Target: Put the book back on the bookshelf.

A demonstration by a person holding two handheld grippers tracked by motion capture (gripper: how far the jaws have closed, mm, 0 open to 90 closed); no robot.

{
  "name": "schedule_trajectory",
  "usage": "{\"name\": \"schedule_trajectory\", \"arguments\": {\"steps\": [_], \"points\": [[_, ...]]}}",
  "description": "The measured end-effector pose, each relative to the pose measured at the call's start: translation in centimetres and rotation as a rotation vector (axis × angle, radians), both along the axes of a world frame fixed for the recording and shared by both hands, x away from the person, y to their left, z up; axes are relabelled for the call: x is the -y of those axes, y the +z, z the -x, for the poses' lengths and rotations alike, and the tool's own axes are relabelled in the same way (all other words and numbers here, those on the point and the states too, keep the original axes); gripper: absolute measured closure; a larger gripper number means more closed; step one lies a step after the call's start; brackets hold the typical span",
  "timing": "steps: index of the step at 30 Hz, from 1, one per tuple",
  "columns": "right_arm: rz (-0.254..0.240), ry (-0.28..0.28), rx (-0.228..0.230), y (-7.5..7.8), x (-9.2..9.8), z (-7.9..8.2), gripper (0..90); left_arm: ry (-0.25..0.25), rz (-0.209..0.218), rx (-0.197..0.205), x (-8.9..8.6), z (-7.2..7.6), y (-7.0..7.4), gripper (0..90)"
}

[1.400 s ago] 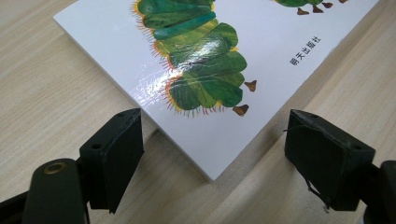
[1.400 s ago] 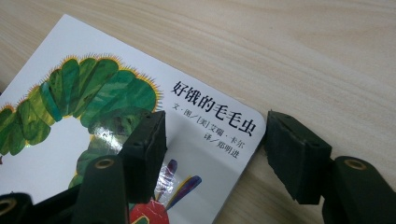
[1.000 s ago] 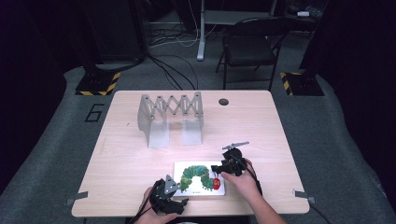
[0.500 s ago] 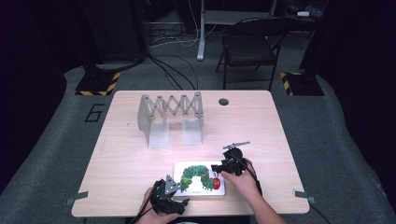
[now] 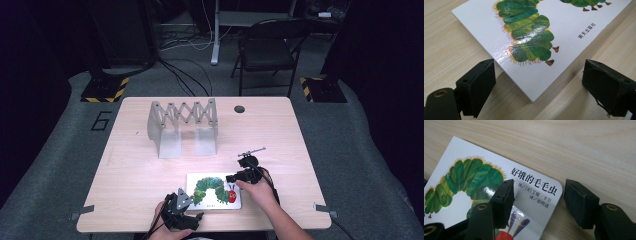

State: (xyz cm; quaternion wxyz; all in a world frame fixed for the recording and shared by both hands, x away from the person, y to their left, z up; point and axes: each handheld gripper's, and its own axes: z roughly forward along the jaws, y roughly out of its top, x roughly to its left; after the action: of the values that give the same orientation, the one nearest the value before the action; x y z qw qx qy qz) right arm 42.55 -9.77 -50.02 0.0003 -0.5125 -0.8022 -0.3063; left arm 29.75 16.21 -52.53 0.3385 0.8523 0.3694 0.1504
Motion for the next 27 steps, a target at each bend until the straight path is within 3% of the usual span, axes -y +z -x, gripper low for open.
{"name": "schedule_trajectory", "arguments": {"steps": [3, 10, 27], "points": [[0.024, -0.002, -0.004, 0.2, -0.4, 0.0, 40.1, 0.004, 0.003, -0.001, 0.0, 0.0, 0.0, 11.4], [-0.013, -0.026, -0.021, 0.4, -0.1, -0.2, 40.6, 0.010, 0.002, 0.004, 0.1, 0.1, -0.1, 9.9], [-0.007, -0.016, 0.029, 1.2, -0.2, 0.3, 42.4, 0.023, 0.016, 0.012, 0.3, 0.1, -0.3, 6.1]]}}
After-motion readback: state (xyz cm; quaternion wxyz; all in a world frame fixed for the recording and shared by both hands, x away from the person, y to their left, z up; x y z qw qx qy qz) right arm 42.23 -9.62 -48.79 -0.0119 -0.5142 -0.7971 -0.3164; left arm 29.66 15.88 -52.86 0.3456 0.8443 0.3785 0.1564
